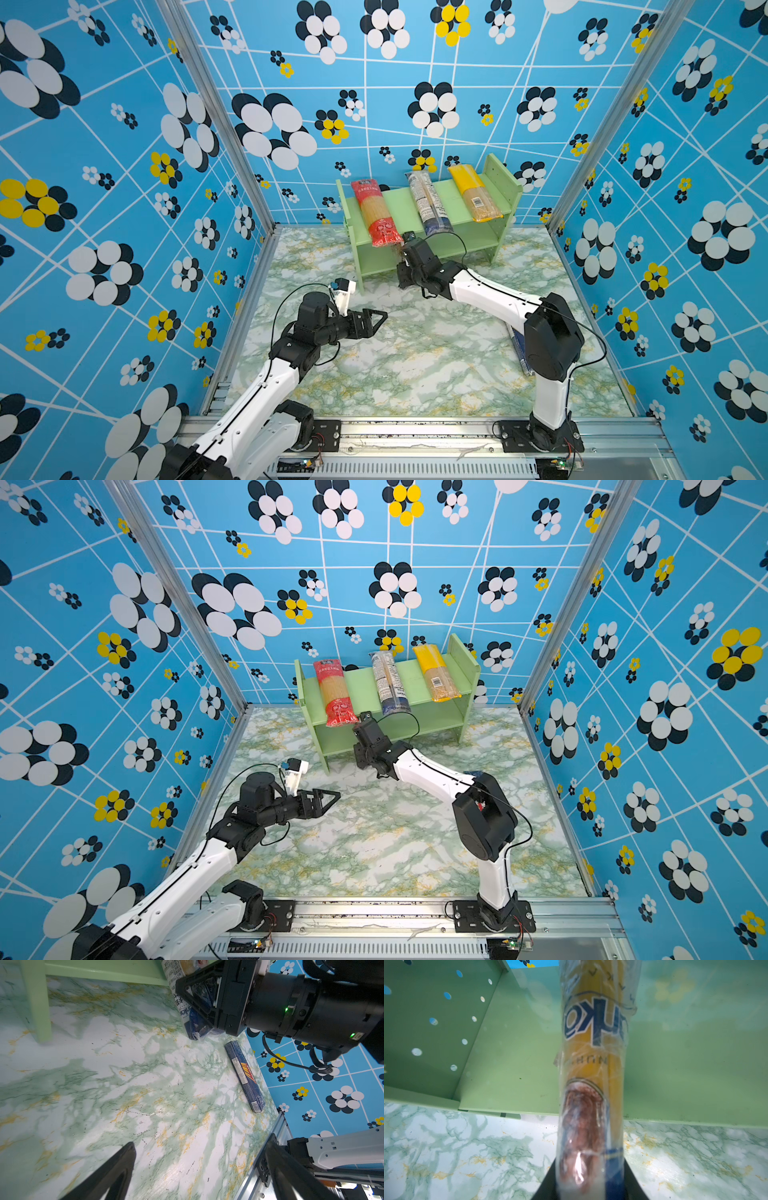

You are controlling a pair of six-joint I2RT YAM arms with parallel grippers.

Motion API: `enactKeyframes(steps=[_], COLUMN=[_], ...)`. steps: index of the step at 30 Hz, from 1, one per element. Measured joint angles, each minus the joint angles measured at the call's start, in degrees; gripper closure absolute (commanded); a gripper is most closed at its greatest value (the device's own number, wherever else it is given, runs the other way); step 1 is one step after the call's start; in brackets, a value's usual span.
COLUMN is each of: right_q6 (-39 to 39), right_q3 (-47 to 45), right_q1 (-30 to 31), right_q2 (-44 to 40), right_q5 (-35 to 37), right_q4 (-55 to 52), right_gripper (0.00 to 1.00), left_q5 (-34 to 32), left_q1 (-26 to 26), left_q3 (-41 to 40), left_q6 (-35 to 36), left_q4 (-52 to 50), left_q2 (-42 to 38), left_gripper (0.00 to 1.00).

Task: Arrange pasta packages on shelves
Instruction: Place the pasta bag on the shelf.

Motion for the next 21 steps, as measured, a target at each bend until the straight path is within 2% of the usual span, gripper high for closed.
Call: enactKeyframes(steps=[12,21], right_q6=[0.0,0.1], right_q3=[0.0,0.0], right_q1=[0.0,0.0], right_q2=[0.0,0.1], right_q5=[0.0,0.1], right_q4=[0.0,0.0], right_gripper=[0.99,0.87], left_q5=[0.0,0.0], left_q1=[0.0,0.0], left_q3=[-0.3,-0.3], left_q6=[0.0,0.0], left_q4=[-0.2,-0.2], left_q2=[0.0,0.0], left_gripper=[0.01,0.01])
